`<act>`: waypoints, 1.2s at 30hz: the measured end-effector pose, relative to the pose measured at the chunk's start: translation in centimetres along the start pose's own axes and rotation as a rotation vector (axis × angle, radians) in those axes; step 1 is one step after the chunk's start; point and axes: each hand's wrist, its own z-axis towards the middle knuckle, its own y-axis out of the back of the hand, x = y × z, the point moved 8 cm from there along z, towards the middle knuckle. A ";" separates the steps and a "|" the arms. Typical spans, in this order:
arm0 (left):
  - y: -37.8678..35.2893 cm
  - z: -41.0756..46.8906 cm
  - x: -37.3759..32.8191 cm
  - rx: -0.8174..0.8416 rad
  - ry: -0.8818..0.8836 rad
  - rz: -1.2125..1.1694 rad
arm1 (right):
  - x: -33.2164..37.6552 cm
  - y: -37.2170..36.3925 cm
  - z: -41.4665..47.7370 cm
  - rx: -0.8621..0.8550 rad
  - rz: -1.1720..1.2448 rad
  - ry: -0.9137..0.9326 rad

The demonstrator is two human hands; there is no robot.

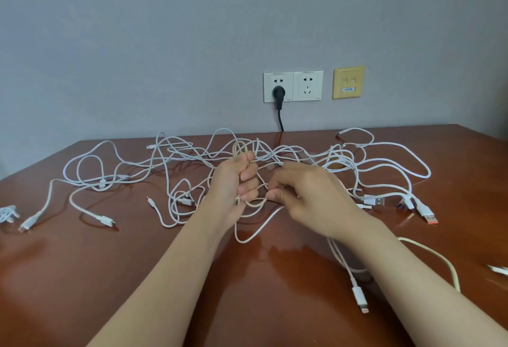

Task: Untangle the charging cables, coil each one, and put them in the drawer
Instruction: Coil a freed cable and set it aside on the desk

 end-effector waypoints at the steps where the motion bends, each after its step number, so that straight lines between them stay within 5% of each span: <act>1: 0.1 0.0 -0.1 -0.014 -0.004 0.020 | 0.1 0.1 0.1 -0.021 0.042 0.010; 9: 0.4 0.5 0.1 -0.141 -0.097 0.435 | 0.0 0.3 0.4 -0.109 0.210 -0.026; 15: -1.3 -0.5 1.7 0.046 0.016 0.553 | -1.0 0.4 0.4 -0.084 0.152 -0.083; 21: -1.6 -0.4 2.5 0.133 0.065 0.492 | -2.3 0.7 0.1 -0.151 0.340 -0.236; 29: -3.5 -1.1 2.4 0.359 -0.008 0.635 | -3.0 0.9 0.1 -0.146 0.398 -0.293; 36: -3.2 -1.0 2.2 0.357 -0.018 0.749 | -3.6 1.4 0.0 -0.192 0.374 -0.320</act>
